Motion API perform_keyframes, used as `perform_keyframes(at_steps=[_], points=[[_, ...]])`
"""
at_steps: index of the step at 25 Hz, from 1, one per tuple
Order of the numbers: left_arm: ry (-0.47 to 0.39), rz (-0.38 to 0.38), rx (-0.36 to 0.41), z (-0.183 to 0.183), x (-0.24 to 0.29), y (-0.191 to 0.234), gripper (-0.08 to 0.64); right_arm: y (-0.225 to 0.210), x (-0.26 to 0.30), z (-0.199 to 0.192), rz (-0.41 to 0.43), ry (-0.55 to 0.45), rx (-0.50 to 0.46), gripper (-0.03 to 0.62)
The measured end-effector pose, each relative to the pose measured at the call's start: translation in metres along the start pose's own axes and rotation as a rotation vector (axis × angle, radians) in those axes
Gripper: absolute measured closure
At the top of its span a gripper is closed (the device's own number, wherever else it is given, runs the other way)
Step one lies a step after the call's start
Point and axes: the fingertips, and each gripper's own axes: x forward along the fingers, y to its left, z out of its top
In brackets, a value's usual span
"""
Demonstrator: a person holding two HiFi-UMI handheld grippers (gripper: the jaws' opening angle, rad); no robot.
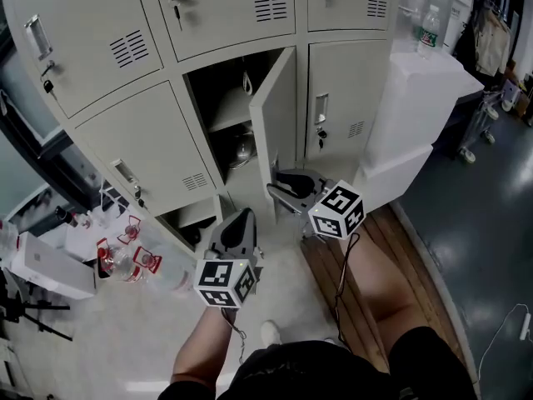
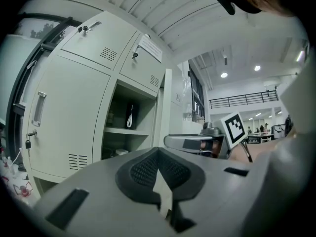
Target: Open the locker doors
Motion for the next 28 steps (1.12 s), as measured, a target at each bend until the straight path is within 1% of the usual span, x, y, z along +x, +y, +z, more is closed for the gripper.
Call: perform_keyframes(at_steps=[5, 10, 17, 21, 28], points=[[-0.004, -0.01, 0.008, -0.001, 0.001, -0.028, 0.561, -0.007, -0.031, -0.002, -0.014, -0.004, -0.003, 0.474], [-0.005, -0.027, 0.012, -0.001, 0.002, -0.052, 0.561, -0.019, -0.057, -0.005, -0.078, -0.007, -0.012, 0.446], [-0.004, -0.053, 0.021, -0.001, 0.004, -0.078, 0.561, -0.033, -0.092, -0.009, -0.171, -0.006, -0.008, 0.45], [-0.003, -0.069, 0.026, 0.0, 0.006, -0.089, 0.561, -0.036, -0.107, -0.006, -0.236, -0.012, -0.027, 0.456], [0.005, -0.078, 0.034, -0.003, 0.007, -0.107, 0.561, -0.031, -0.119, 0.006, -0.288, -0.055, -0.05, 0.428]])
